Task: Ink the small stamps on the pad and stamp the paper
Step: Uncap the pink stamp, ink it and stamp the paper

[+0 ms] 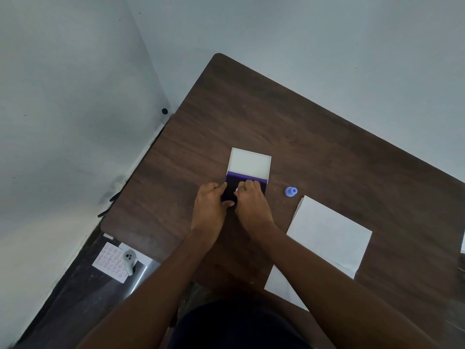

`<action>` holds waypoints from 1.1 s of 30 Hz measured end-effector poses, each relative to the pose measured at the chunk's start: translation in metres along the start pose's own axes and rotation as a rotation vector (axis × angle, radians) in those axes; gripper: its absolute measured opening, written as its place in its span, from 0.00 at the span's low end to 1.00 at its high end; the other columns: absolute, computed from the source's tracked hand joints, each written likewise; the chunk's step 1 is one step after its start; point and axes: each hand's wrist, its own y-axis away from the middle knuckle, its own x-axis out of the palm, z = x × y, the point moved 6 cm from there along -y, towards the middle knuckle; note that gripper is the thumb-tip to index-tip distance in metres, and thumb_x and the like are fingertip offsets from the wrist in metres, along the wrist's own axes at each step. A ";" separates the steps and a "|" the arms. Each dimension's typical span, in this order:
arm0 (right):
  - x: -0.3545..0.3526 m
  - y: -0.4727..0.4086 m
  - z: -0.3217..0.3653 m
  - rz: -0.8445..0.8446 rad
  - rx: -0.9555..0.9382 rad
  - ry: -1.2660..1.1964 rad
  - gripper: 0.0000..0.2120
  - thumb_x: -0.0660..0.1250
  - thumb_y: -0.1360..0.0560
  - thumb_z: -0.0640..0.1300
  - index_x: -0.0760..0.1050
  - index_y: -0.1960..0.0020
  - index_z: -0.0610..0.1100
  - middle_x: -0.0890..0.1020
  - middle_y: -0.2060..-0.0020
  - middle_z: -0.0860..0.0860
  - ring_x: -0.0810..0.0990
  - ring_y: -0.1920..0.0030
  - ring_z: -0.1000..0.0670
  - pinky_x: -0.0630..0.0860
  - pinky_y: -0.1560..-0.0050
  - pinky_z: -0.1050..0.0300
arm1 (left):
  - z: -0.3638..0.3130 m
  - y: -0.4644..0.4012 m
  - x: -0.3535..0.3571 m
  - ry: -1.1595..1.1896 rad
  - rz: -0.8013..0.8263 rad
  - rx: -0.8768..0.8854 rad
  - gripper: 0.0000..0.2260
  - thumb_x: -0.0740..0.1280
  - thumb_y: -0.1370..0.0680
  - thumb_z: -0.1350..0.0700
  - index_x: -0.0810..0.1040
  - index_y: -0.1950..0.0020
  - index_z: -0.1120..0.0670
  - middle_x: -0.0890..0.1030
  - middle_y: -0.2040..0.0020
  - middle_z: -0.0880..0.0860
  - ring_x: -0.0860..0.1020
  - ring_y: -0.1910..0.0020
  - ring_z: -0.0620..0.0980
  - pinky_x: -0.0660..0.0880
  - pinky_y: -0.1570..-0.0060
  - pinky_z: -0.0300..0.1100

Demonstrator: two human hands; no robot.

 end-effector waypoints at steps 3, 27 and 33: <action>0.000 0.000 0.000 -0.008 0.011 -0.005 0.15 0.68 0.26 0.40 0.75 0.41 0.37 0.78 0.42 0.40 0.74 0.40 0.41 0.72 0.39 0.46 | -0.001 0.000 0.000 -0.004 0.003 -0.017 0.26 0.73 0.28 0.53 0.73 0.32 0.54 0.78 0.41 0.54 0.73 0.41 0.51 0.70 0.44 0.41; -0.052 0.109 -0.131 -0.553 0.648 -0.654 0.09 0.69 0.25 0.48 0.81 0.55 0.42 0.83 0.61 0.50 0.76 0.64 0.58 0.66 0.62 0.80 | -0.089 0.040 0.030 0.015 0.499 0.031 0.22 0.67 0.23 0.54 0.69 0.30 0.56 0.69 0.29 0.55 0.68 0.31 0.52 0.58 0.30 0.43; -0.042 0.124 -0.177 -0.555 0.815 -0.702 0.08 0.69 0.25 0.52 0.80 0.56 0.47 0.83 0.62 0.53 0.77 0.66 0.57 0.68 0.65 0.75 | -0.125 0.040 0.111 -0.171 0.674 0.057 0.24 0.64 0.22 0.49 0.64 0.28 0.53 0.65 0.26 0.52 0.67 0.30 0.52 0.58 0.30 0.41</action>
